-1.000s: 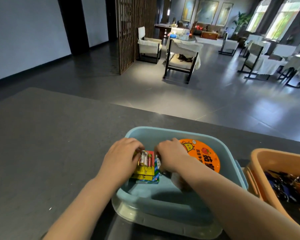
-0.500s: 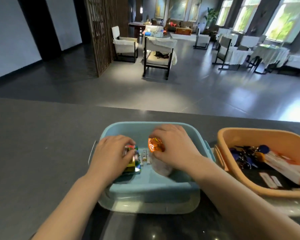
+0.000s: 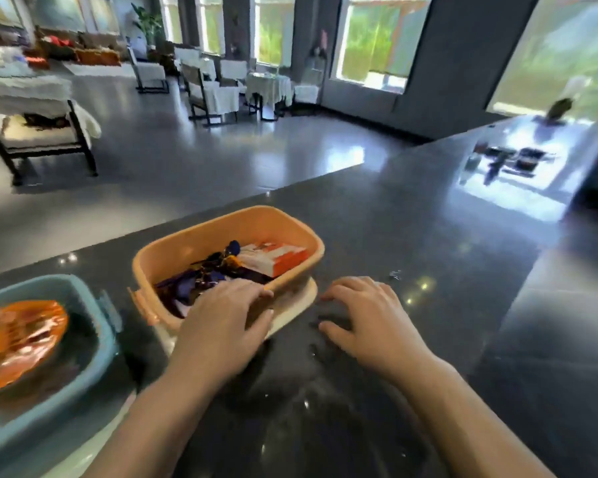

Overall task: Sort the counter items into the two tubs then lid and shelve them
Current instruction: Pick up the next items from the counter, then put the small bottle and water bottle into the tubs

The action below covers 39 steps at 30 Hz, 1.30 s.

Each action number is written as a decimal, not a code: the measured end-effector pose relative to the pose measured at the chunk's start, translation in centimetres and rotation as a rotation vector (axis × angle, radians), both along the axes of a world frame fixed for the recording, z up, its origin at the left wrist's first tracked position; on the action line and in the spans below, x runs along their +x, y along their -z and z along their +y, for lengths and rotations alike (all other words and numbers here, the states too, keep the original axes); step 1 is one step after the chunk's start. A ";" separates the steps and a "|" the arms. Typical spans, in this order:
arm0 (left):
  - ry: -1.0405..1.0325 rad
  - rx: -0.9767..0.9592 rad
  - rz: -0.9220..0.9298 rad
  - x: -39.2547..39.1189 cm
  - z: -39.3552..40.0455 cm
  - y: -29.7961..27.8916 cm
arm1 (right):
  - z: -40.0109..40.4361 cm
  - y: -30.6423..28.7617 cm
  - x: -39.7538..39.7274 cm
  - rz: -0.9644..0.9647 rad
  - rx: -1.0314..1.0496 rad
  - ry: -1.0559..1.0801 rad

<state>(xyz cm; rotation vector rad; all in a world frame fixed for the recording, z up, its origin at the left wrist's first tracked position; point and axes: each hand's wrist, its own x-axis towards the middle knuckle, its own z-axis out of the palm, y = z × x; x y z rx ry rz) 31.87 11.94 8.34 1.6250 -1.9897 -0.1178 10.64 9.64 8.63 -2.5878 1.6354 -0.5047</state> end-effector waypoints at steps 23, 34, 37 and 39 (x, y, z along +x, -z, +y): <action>0.297 0.110 0.112 -51.2 -18.3 3.6 | -9.7 1.2 -52.5 -0.079 -0.011 0.437; 0.404 0.075 0.124 -66.7 -39.2 3.4 | -28.0 1.5 -67.4 -0.059 -0.024 0.560; 0.425 0.085 0.128 -71.4 -44.5 2.7 | -32.6 0.9 -71.7 -0.048 -0.018 0.592; 0.442 0.092 0.127 -74.5 -47.8 2.5 | -35.6 0.9 -74.6 -0.063 -0.022 0.615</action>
